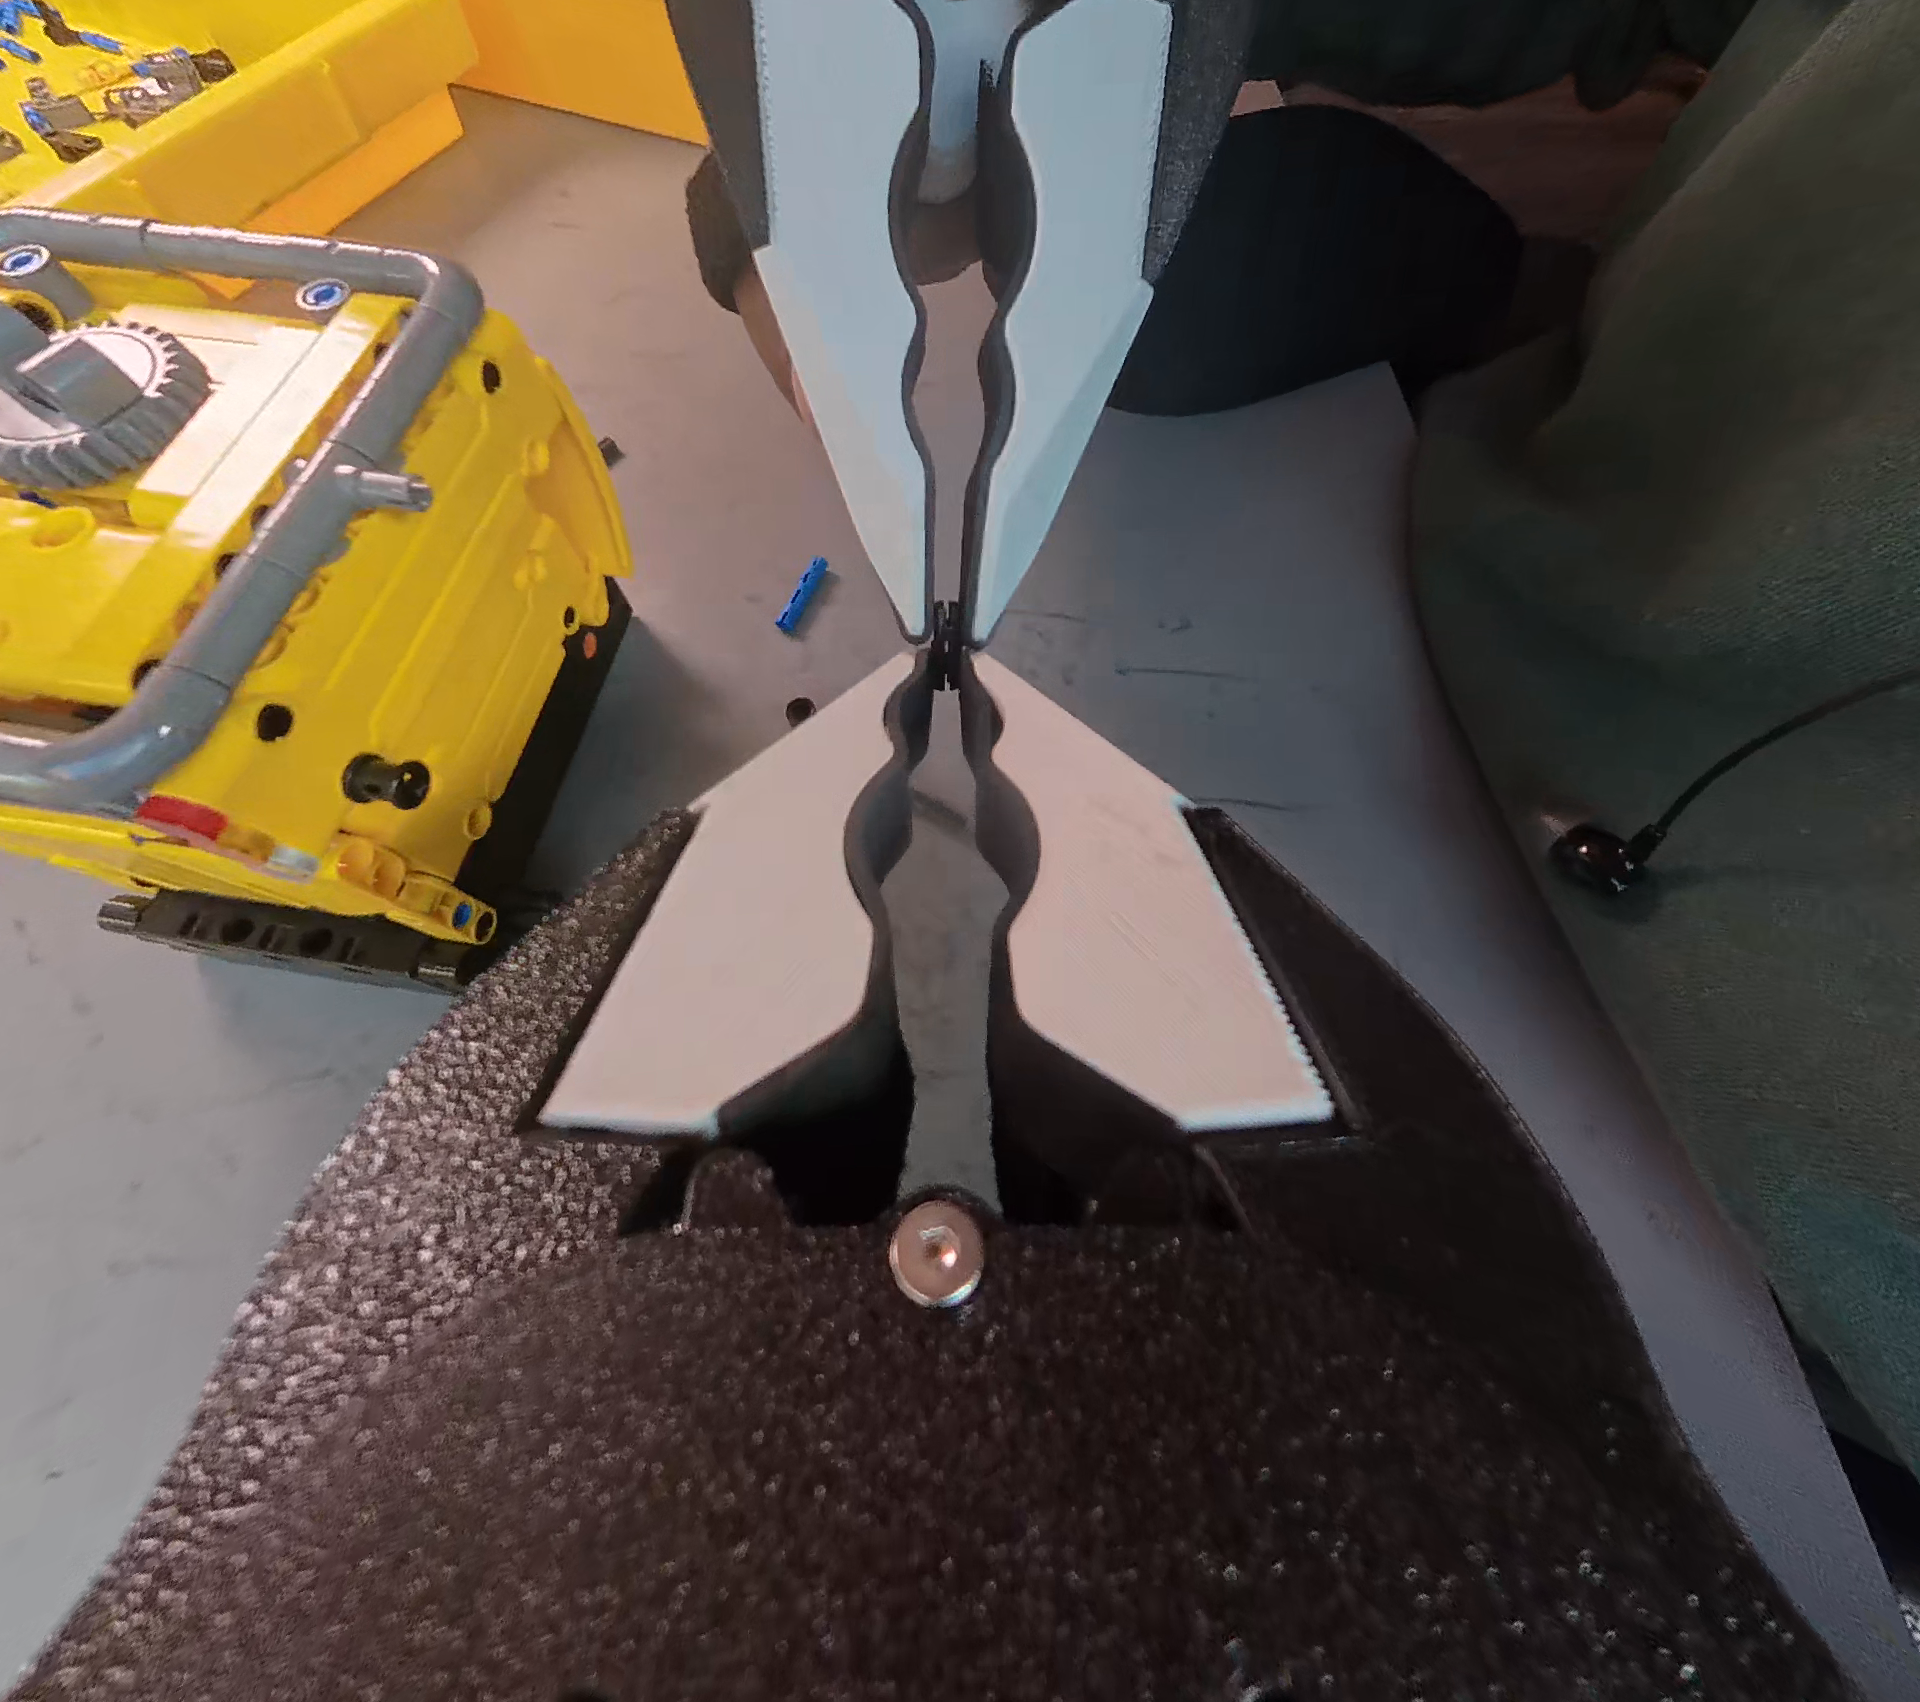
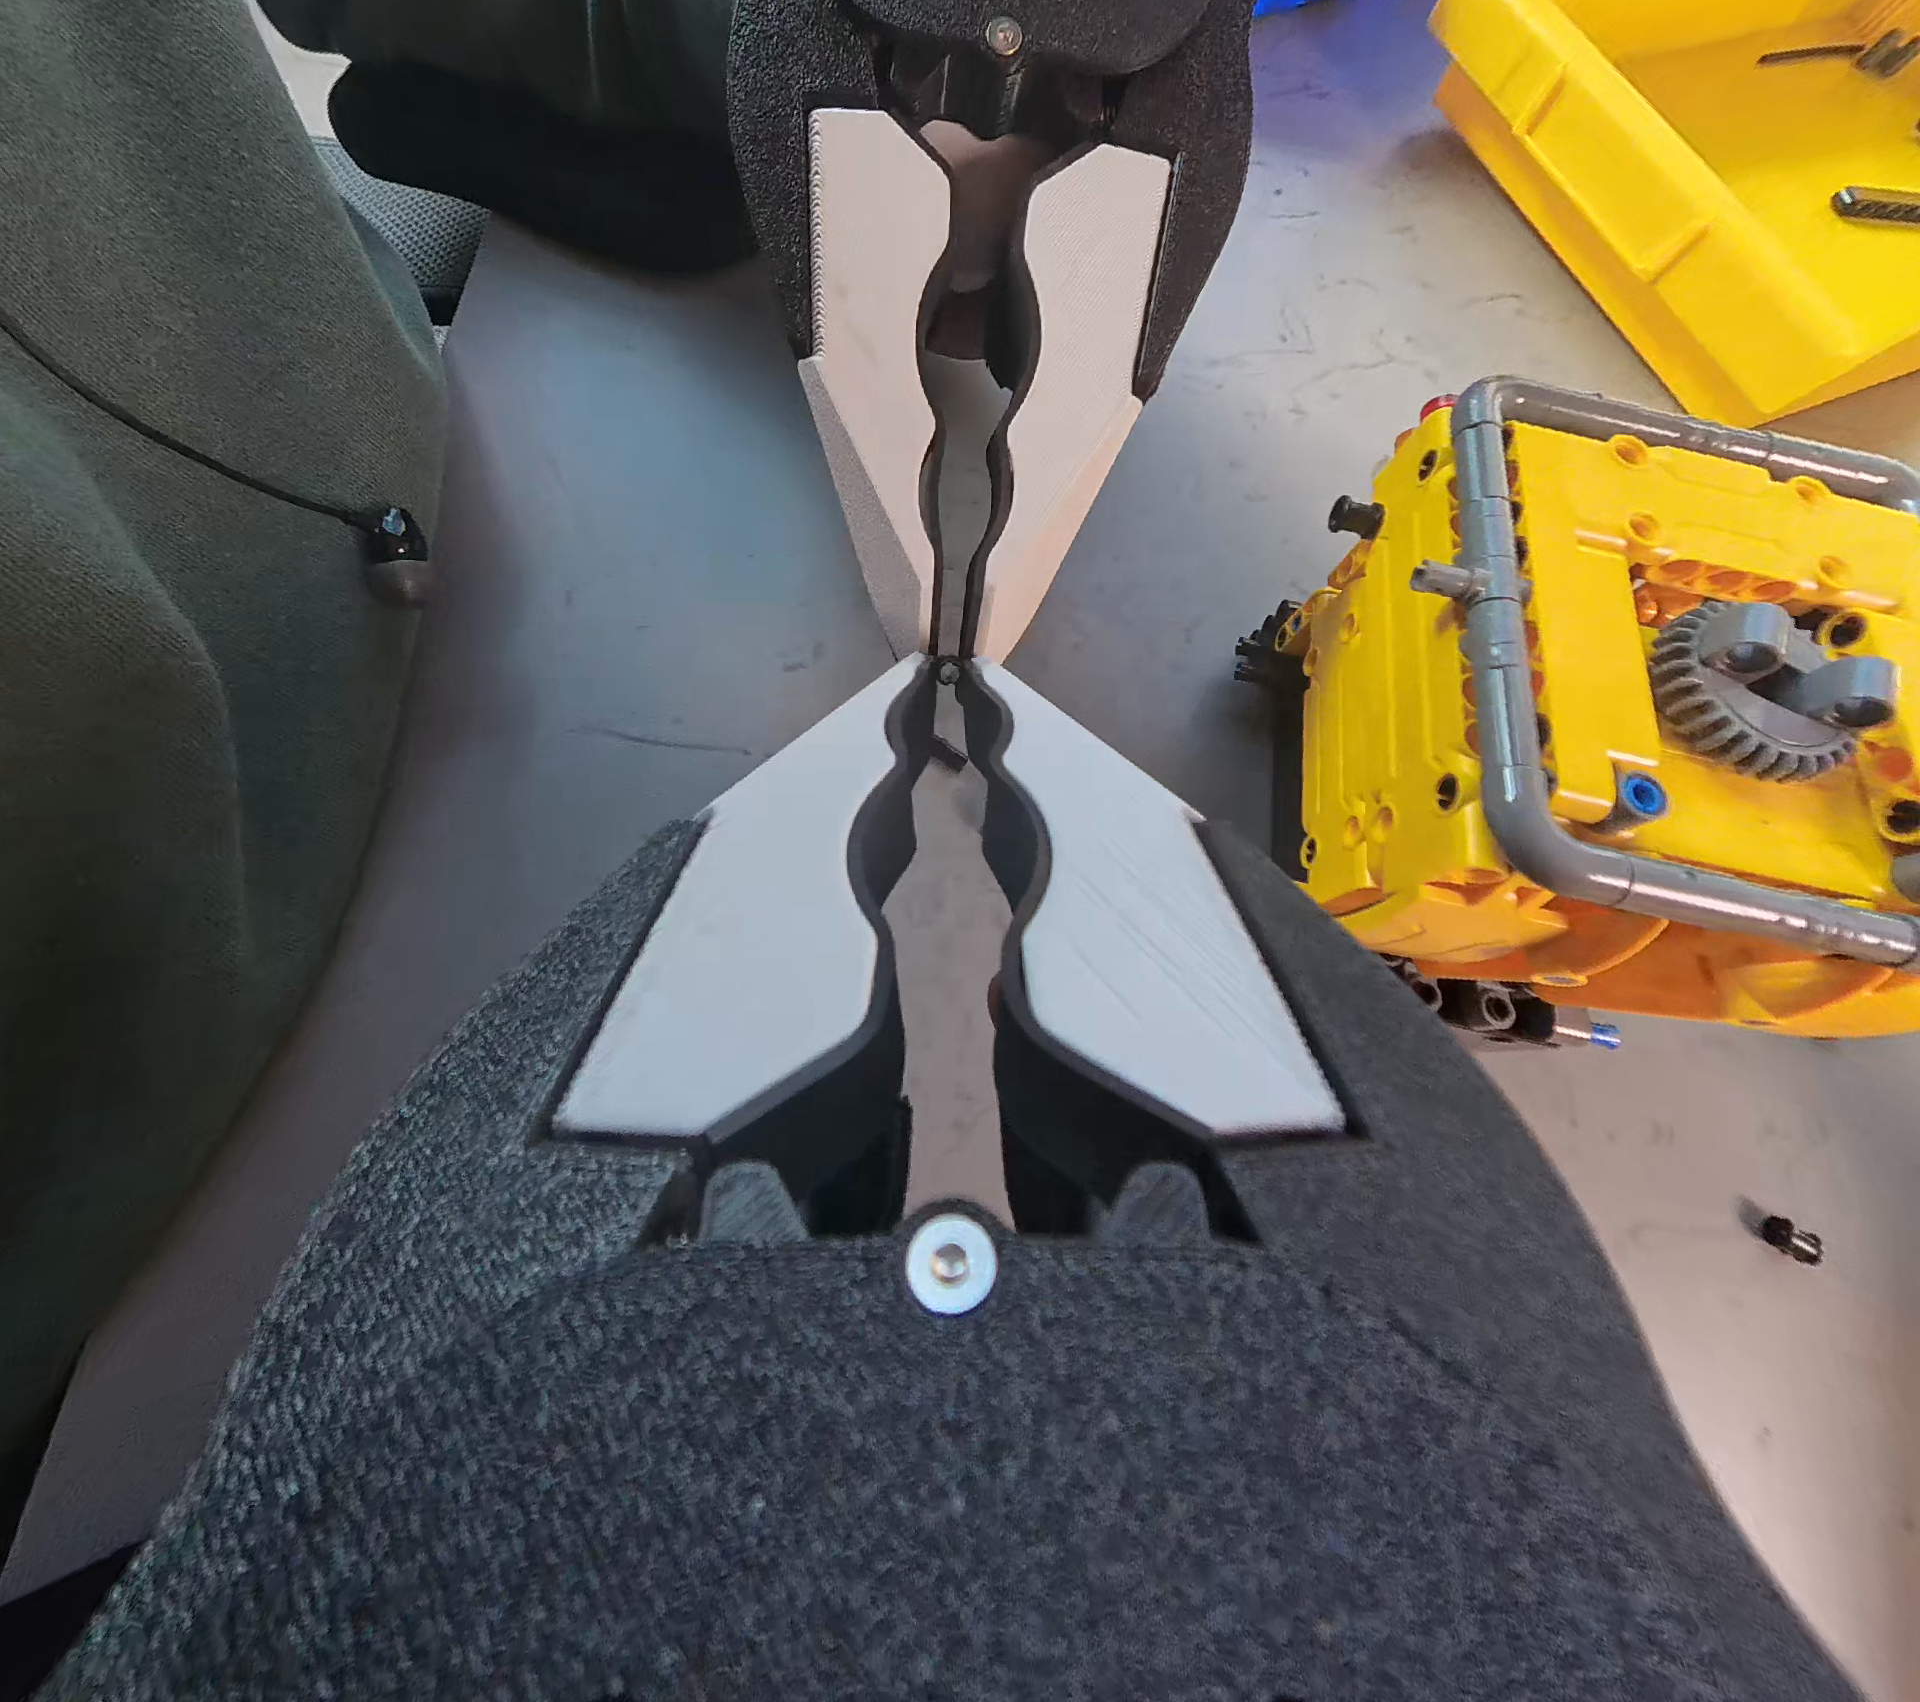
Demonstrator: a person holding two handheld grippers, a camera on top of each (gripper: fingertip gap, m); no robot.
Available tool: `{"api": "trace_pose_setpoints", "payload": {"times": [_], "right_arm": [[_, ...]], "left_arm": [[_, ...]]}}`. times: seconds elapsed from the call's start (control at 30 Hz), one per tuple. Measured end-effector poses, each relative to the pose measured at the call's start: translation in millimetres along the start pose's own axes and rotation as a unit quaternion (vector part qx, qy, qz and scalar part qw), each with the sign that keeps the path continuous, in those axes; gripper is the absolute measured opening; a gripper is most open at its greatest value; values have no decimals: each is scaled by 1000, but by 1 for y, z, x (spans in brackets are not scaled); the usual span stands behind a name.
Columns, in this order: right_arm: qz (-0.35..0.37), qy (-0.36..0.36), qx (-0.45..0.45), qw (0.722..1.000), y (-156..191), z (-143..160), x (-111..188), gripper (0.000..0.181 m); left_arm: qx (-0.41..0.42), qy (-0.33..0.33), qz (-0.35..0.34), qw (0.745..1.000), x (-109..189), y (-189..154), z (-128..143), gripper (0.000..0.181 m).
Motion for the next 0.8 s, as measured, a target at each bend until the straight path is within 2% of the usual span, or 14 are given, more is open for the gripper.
{"api": "trace_pose_setpoints", "payload": {"times": [0.2, 0.23, 0.3, 0.33, 0.57, 0.8], "right_arm": [[-2, 10, -20, 1000, -4, 3, -2, 4], [1, 21, -34, 999, -7, 4, -3, 4], [4, 67, -46, 997, -13, 12, -3, 4], [4, 92, -51, 994, -15, 17, -4, 4], [-31, 158, -64, 985, -21, 24, -15, 3], [-50, 215, -39, 974, -24, 15, -20, 3]], "left_arm": [[-2, 12, -11, 1000, -2, 2, 3, 3], [-3, 20, -21, 1000, -4, 4, 5, 5], [-13, 52, -62, 997, -7, 13, 12, 19], [-18, 65, -75, 995, -8, 17, 16, 17], [-18, 122, -34, 992, -26, 22, 26, 14], [-19, 127, -26, 991, -30, 21, 25, 6]]}}
Point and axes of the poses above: each gripper's, where its closed fingertips meet, x back along the fingers, z out of its underside, y = z × x across the jaws, the point moved 8 cm from there along x, back along the fingers, and after that the axes turned 10 degrees about -z, right-handed, at the moved point
